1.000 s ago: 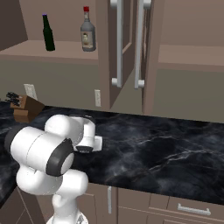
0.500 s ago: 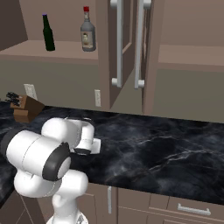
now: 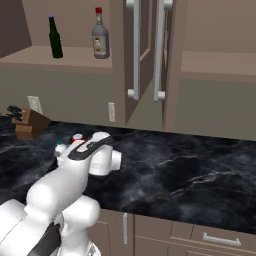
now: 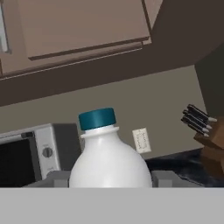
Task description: Sort all alcoholic drinks to one cabinet, and non-alcoholic drinks to the other.
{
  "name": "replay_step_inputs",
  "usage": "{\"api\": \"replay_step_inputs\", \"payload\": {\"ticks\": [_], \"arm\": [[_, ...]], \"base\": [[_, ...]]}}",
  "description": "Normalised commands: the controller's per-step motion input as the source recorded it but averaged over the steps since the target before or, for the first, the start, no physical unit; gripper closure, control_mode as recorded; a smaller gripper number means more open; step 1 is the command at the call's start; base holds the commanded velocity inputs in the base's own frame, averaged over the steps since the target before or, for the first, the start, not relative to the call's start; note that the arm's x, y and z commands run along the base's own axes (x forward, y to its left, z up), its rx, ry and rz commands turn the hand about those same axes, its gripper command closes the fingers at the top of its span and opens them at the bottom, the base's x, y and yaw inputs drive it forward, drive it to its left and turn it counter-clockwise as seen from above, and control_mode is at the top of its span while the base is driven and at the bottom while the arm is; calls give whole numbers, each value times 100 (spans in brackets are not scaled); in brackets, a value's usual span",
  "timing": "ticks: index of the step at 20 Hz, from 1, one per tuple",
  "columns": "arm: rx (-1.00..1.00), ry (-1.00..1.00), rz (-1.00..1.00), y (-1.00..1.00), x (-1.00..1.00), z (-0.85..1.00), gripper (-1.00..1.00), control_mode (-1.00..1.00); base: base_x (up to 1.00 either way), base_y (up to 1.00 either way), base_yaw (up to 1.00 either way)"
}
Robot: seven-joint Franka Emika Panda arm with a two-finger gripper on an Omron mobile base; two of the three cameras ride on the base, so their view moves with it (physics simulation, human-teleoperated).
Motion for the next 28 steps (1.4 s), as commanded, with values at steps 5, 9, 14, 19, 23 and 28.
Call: {"api": "replay_step_inputs", "payload": {"ticks": [5, 9, 14, 19, 23, 28], "arm": [[-3, 1, -32, 0, -71, 92, 100, -100], [-3, 4, -37, 4, -67, 84, 100, -100], [-7, 4, -40, 8, -72, 77, 100, -100], [-9, 6, -40, 8, -72, 67, 100, -100], [-9, 4, -39, 9, -73, 58, 100, -100], [-8, 3, -40, 12, -77, 44, 100, -100]], "base": [[0, 0, 0], [0, 0, 0], [0, 0, 0], [0, 0, 0], [0, 0, 0], [0, 0, 0]]}}
